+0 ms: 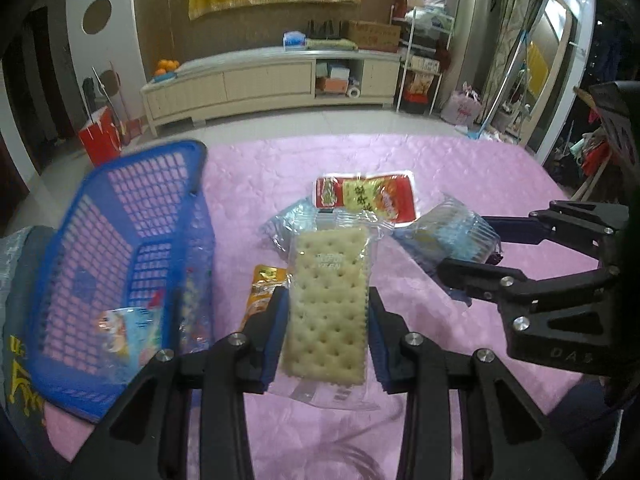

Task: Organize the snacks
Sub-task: 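Carry both bags over the blue basket and open the left tool to drop the crackers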

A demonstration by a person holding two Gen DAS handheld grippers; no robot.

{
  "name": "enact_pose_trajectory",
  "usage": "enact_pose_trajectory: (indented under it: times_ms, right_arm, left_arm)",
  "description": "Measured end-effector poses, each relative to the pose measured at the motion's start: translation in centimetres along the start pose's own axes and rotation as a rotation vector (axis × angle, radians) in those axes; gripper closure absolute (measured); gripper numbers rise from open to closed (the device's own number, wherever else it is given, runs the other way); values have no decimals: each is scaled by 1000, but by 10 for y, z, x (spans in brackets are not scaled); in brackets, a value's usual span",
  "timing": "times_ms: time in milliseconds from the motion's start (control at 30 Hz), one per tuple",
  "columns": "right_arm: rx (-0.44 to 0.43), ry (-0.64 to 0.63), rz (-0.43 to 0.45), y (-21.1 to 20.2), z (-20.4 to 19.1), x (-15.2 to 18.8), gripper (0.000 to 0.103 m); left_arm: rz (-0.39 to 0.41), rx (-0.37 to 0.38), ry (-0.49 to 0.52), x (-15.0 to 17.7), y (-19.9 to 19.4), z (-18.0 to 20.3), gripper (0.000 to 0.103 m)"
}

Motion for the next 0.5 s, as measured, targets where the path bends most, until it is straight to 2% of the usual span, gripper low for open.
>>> enact_pose_trajectory:
  times_ms: [200, 500]
  right_arm:
    - [21, -4, 49, -32, -28, -4, 46]
    - [-20, -3, 112, -60, -80, -21, 46]
  left_arm:
    - [58, 1, 14, -1, -53, -9, 68]
    - [132, -8, 20, -2, -111, -47, 68]
Point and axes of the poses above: each gripper's, at about its wrist camera, not at the fingertips, and y roughly the way its jaws point, z to its right, x to its underside, the point moved 10 cm from there along y, roughly the way its jaws point, and after that the axes turned 1 degree about z, right-handed, at the moved point
